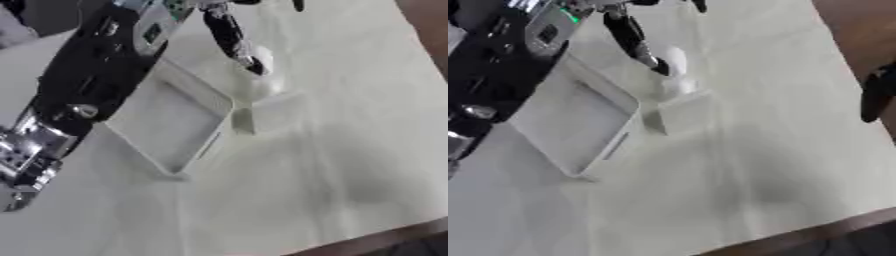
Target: Pick up objects on the table and place them in the box.
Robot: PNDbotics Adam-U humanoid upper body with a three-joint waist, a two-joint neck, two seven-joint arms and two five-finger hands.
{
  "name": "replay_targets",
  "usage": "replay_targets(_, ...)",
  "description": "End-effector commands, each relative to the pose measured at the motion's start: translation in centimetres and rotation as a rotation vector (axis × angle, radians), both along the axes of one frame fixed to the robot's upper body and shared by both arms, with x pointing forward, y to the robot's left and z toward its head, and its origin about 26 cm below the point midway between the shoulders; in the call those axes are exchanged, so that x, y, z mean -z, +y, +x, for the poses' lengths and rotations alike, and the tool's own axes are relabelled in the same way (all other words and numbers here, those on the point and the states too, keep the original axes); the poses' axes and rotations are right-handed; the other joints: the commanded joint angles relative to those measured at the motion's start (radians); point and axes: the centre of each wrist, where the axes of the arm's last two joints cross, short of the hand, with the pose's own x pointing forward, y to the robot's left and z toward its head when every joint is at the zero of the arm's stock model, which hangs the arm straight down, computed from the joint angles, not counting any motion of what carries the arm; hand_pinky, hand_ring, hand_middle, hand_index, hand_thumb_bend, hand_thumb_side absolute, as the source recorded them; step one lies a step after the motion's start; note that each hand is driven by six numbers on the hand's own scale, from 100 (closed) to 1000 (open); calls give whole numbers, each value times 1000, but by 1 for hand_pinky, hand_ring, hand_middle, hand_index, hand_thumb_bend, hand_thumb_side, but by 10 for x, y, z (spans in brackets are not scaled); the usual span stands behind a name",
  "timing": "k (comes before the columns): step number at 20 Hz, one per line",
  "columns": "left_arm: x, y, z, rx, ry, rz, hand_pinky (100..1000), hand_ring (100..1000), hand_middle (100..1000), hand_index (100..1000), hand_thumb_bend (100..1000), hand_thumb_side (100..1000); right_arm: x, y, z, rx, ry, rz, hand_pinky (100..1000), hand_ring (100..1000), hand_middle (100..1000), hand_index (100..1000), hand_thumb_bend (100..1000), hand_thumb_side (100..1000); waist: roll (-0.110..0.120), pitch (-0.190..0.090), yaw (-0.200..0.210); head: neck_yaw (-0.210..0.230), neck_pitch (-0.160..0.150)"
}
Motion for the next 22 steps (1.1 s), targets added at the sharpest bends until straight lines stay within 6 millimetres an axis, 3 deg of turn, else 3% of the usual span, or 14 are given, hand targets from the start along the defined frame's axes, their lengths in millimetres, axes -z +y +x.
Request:
replay_targets(1, -13, 0, 1, -18, -44, 2, 521, 605, 667, 765, 747, 326, -9, 0, -1, -11, -43, -19, 266, 434, 528, 739, 100, 832, -6, -9, -9, 23, 0)
replay_targets(7, -11, 0, 5, -39, -54, 12, 526, 606, 665, 764, 715, 242, -11, 1, -1, -13, -58, -23, 266, 434, 528, 740, 100, 831, 0, 3, -27, 30, 0)
replay_targets(9, -11, -2, 4, -40, -64, 45, 534, 604, 669, 760, 721, 172, -12, 1, -1, -13, -59, -25, 266, 434, 528, 740, 100, 831, 2, 4, -29, 33, 0)
replay_targets(10, -14, -3, 1, -43, -89, 96, 544, 603, 677, 754, 769, 100, -11, 0, -1, -12, -58, -26, 266, 434, 528, 740, 100, 831, 3, 2, -30, 35, 0)
replay_targets(12, -25, -8, -11, -57, -181, 247, 558, 603, 688, 753, 842, 100, -11, 0, -1, -9, -55, -30, 265, 434, 528, 741, 100, 830, 6, -1, -31, 37, 0)
replay_targets(15, -33, -19, -32, -63, -318, 460, 570, 605, 697, 758, 862, 100, -9, -2, -1, 0, -48, -35, 265, 434, 528, 741, 100, 828, 10, -6, -29, 38, 0)
replay_targets(22, -32, -22, -48, -35, -409, 593, 596, 614, 716, 783, 902, 100, -8, -3, -1, 7, -43, -42, 266, 434, 528, 742, 100, 828, 14, -11, -26, 33, 0)
